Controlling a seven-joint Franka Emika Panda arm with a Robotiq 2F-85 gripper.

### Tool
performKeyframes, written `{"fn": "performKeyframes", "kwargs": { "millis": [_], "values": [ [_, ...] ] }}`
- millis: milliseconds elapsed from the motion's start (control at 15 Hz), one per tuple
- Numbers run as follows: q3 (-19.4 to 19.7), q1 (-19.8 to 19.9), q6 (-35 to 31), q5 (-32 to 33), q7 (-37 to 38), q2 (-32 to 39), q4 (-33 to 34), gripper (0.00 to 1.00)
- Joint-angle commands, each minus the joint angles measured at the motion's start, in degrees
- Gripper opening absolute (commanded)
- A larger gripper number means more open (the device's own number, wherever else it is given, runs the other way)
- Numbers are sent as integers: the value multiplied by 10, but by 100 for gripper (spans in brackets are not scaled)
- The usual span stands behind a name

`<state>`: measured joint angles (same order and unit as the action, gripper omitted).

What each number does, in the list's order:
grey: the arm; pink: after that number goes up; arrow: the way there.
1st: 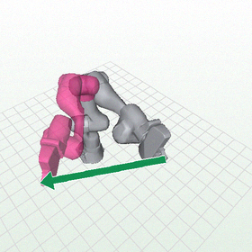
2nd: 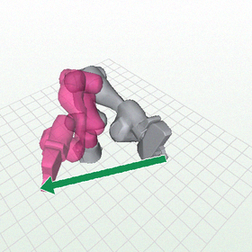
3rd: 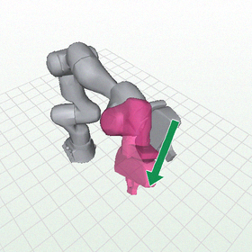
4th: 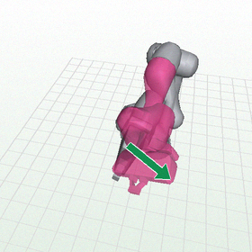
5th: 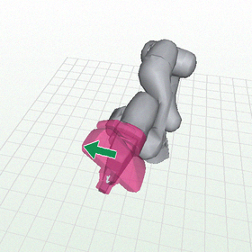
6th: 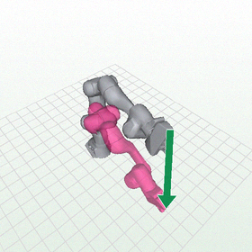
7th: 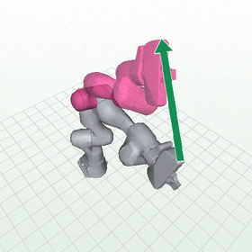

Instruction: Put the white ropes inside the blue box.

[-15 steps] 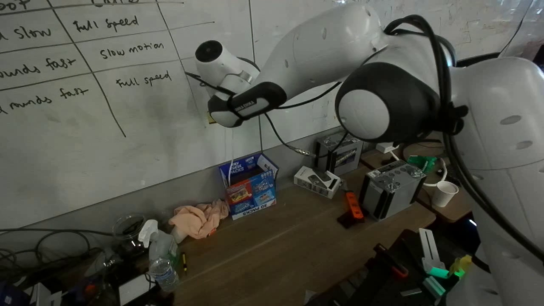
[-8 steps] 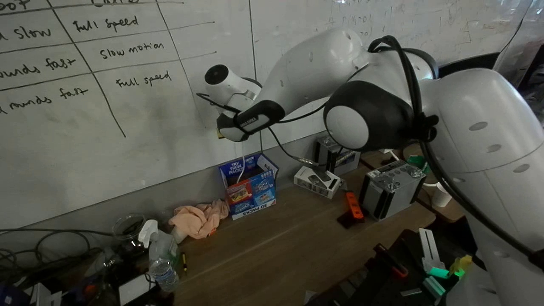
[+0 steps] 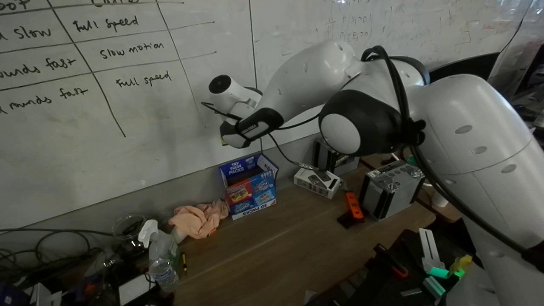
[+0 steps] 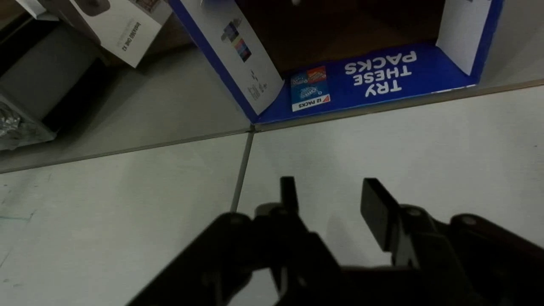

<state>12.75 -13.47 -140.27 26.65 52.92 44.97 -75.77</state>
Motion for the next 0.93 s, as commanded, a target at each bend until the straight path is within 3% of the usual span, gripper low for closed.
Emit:
{"fn": "performKeyframes", "kwargs": {
  "millis": [0,200,600,867],
  "values": [
    [-23,21,32,-40,-79,-1,11,77],
    [-62,53,79,-85,-207,-48,-25,100],
    [-91,97,224,-154,-424,-196,-115,100],
    [-94,118,241,-150,-503,-319,-224,100]
  ]
}}
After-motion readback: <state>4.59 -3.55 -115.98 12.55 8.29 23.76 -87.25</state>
